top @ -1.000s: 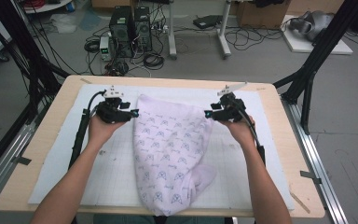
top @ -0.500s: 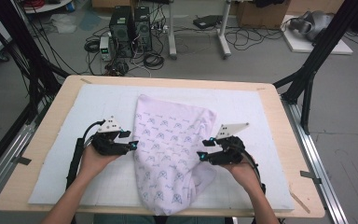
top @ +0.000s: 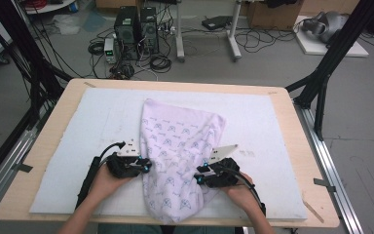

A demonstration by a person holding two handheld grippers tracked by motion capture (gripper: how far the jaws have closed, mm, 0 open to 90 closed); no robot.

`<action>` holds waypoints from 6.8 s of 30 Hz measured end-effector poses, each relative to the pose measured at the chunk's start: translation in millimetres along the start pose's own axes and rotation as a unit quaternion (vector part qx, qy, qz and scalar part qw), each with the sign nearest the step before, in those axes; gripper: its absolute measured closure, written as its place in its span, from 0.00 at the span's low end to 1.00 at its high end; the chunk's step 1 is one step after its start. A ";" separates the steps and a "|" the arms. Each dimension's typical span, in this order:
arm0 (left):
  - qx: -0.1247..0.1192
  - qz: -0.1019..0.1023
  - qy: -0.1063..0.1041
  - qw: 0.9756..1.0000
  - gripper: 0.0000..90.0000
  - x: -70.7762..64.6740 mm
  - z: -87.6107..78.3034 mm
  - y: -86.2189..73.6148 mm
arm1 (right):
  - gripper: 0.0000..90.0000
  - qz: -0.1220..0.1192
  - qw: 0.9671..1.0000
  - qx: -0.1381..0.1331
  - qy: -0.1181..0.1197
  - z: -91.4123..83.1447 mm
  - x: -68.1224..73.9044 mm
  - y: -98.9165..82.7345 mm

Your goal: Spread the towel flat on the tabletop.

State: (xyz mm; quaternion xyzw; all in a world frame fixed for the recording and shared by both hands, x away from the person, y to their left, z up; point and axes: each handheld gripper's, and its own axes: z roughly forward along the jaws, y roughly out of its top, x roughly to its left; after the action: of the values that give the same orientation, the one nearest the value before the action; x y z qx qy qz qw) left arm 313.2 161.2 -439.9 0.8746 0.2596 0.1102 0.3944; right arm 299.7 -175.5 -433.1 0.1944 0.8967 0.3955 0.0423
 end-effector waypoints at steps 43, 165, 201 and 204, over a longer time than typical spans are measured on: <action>-0.072 -0.025 -0.051 0.996 0.49 -33.6 -33.3 1.5 | 0.60 -0.022 0.998 -0.050 -0.009 -44.3 17.4 -3.2; -0.052 -0.037 -0.008 0.998 0.64 15.8 -22.9 42.6 | 0.67 -0.019 0.995 -0.006 -0.096 -44.9 -26.9 36.0; -0.012 -0.007 -0.022 1.000 0.59 -13.1 29.0 48.7 | 0.88 0.033 0.995 0.003 -0.094 -51.2 -53.0 25.7; -0.010 -0.008 -0.021 1.000 0.57 -13.5 39.9 48.6 | 0.87 0.042 0.995 0.013 -0.090 -43.8 -58.9 21.5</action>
State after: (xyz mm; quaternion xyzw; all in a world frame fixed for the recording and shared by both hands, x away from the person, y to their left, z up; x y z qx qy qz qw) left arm 335.5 101.7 -429.9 0.8704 0.2575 0.0913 0.4097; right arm 350.7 -215.2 -392.2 0.2674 0.8853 0.3661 0.1031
